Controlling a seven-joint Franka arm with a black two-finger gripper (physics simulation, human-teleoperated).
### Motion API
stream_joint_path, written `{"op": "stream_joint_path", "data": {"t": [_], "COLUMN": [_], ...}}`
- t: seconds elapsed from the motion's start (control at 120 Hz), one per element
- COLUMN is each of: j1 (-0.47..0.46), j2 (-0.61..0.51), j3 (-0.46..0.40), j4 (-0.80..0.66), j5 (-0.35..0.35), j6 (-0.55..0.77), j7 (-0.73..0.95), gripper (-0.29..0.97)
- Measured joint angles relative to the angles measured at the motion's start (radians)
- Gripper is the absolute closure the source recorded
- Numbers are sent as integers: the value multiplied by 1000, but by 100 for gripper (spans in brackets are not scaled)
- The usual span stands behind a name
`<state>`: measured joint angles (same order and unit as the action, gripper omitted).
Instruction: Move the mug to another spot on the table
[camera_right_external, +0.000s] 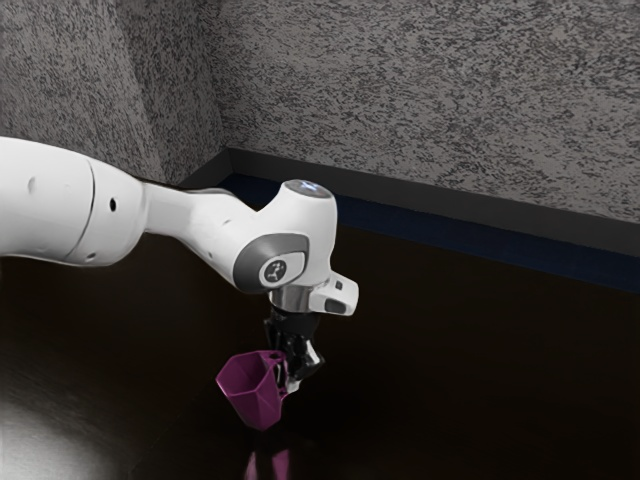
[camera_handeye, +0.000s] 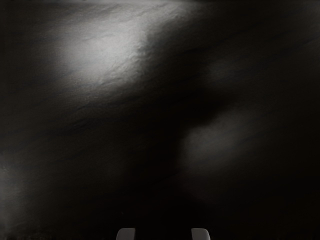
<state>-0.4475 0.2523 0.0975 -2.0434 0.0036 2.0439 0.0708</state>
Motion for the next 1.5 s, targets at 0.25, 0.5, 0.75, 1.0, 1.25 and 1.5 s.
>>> {"op": "stream_joint_path", "data": {"t": [0.25, 0.5, 0.75, 1.0, 1.25, 1.5], "j1": [30, 92, 119, 152, 157, 158], "j2": [1, 52, 87, 158, 223, 254], "j3": [5, 6, 6, 5, 3, -3], "j4": [73, 182, 264, 370, 409, 409], "j5": [106, 205, 286, 336, 332, 312], "j6": [-86, -164, -244, -285, -293, -276], "j7": [-19, -8, 46, 122, 184, 227], "gripper": [69, 69, 69, 69, 69, 69]}}
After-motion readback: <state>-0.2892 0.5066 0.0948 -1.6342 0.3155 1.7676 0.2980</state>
